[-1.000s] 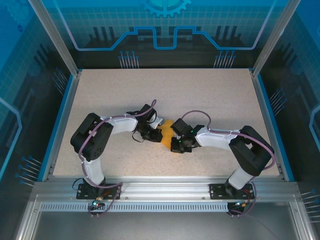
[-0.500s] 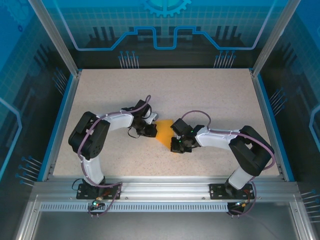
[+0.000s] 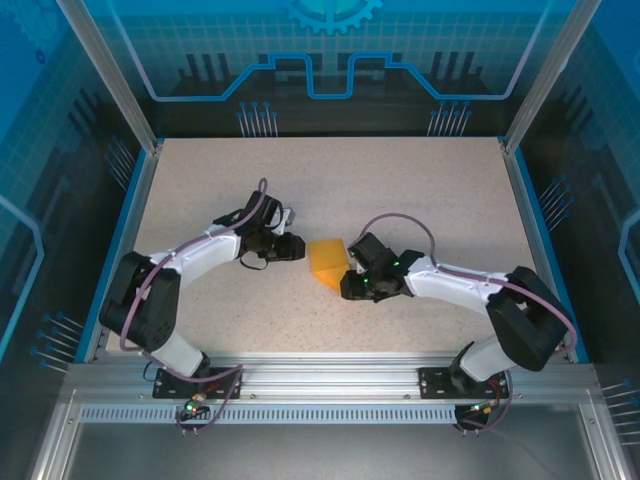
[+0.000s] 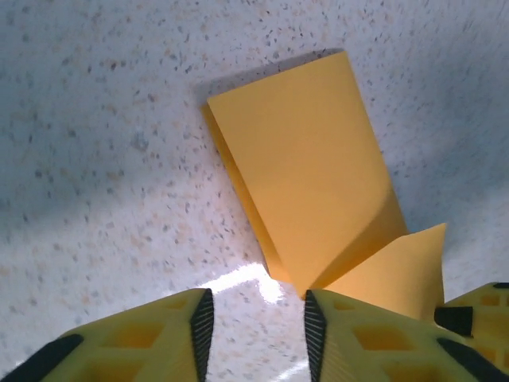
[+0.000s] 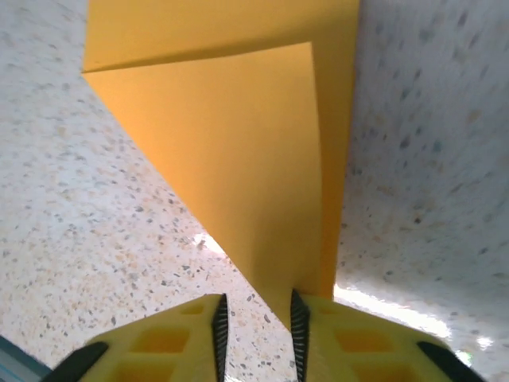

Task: Fold a paper plane with a square sheet of paper (fold left side to right side)
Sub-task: Third fold the triangle at the center of the table.

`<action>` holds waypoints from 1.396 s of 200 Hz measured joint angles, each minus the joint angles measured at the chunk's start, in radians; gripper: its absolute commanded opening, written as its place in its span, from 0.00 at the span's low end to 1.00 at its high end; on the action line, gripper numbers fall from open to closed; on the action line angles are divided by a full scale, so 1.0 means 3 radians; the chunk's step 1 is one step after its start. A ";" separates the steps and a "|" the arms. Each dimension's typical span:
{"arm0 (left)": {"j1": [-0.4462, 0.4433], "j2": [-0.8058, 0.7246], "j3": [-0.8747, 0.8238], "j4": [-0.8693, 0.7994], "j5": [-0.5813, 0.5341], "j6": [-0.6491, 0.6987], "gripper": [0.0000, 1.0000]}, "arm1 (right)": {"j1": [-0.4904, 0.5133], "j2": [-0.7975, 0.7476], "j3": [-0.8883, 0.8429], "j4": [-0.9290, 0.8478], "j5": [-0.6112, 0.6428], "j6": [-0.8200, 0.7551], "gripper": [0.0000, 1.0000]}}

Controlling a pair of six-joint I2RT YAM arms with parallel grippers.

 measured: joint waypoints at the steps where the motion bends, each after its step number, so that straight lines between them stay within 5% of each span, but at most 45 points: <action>1: 0.0000 -0.0010 -0.0011 0.0003 0.0001 -0.0018 0.44 | -0.0001 -0.0006 0.0001 -0.0001 0.0000 -0.0017 0.40; 64: -0.0006 -0.0267 -0.0610 0.0357 0.0376 -0.0846 0.54 | -0.0364 -0.0158 0.0089 -0.0011 -0.0130 -0.0829 0.54; 152: -0.0061 -0.0228 -0.0642 0.0662 0.0528 -0.1193 0.58 | -0.0364 -0.0148 -0.0084 -0.0020 -0.0495 -0.0666 0.56; 248: -0.0135 -0.0122 -0.0638 0.0726 0.0535 -0.1308 0.61 | -0.0818 0.0258 0.0113 -0.0005 -0.0530 -0.1203 0.99; 279: -0.0135 -0.0122 -0.0638 0.0724 0.0512 -0.1307 0.62 | -0.0815 0.0360 0.0107 0.0066 -0.0549 -0.1251 1.00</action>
